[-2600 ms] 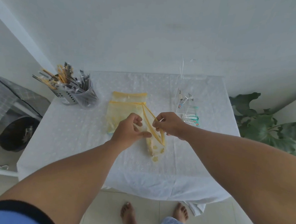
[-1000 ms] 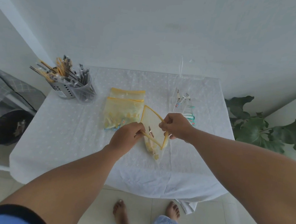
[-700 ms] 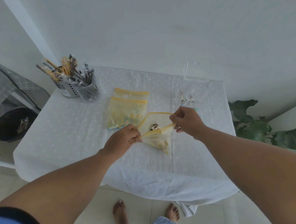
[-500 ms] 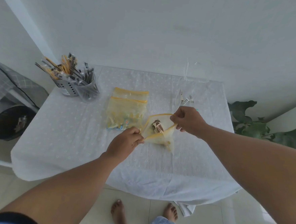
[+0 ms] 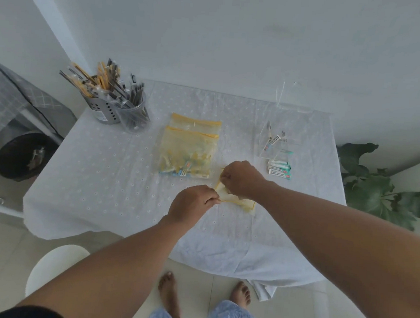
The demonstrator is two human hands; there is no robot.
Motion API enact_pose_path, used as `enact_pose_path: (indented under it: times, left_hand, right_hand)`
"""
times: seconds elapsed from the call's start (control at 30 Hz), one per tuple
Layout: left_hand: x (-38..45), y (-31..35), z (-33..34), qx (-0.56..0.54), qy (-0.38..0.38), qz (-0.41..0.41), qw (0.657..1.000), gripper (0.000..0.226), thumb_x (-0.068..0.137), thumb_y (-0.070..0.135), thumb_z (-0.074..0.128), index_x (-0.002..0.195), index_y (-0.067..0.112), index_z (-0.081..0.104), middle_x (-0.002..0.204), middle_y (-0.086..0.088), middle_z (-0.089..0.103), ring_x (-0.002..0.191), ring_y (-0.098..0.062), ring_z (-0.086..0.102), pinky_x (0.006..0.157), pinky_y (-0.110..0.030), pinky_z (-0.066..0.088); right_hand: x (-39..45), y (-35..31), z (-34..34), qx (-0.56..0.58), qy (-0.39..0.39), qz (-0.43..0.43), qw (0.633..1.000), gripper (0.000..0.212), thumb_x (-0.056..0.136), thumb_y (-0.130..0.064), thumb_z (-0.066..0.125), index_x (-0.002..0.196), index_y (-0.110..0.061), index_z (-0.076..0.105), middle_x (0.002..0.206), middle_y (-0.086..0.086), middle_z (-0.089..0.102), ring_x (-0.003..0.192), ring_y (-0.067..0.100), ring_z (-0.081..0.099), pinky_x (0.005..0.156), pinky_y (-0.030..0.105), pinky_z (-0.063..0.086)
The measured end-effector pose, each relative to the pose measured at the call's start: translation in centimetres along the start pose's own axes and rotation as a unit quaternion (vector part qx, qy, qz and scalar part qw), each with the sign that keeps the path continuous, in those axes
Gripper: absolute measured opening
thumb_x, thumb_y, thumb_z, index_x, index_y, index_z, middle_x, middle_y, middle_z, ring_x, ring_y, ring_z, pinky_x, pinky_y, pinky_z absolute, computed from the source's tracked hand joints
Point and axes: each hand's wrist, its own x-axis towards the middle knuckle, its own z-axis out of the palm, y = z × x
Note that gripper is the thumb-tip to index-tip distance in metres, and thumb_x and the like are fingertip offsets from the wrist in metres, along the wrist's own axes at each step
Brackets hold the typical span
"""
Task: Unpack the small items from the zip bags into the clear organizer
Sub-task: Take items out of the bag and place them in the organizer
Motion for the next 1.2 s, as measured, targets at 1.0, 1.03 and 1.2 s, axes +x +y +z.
enact_pose_path:
  times: [1.0,1.03,1.2]
  left_hand:
    - [2.7,-0.6,0.5,0.079,-0.024,0.003,0.997,0.009,0.081,0.014,0.076,0.075,0.012,0.070,0.074,-0.003,0.064,0.063,-0.023,0.060,0.044,-0.032,0.048]
    - [2.7,-0.7,0.5,0.080,-0.026,0.003,0.996,0.008,0.081,0.014,0.075,0.076,0.012,0.070,0.075,-0.003,0.064,0.064,-0.023,0.060,0.044,-0.032,0.048]
    - [2.4,-1.2,0.7,0.080,-0.037,-0.007,0.996,0.006,0.082,0.016,0.075,0.078,0.013,0.071,0.078,-0.001,0.065,0.070,-0.021,0.062,0.047,-0.033,0.050]
  right_hand:
    - [3.7,2.1,3.7,-0.193,-0.040,0.192,0.961,0.021,0.089,-0.046,0.057,0.086,-0.026,0.058,0.082,-0.005,0.056,0.104,0.023,0.059,0.100,0.044,0.030]
    - [3.8,2.0,4.0,-0.187,-0.041,0.200,0.961,0.019,0.088,-0.045,0.057,0.085,-0.026,0.057,0.079,-0.005,0.053,0.104,0.024,0.058,0.099,0.044,0.030]
    - [3.8,1.5,5.7,-0.164,-0.015,0.211,0.963,0.013,0.089,-0.040,0.056,0.094,-0.029,0.060,0.091,-0.005,0.064,0.111,0.023,0.054,0.097,0.043,0.031]
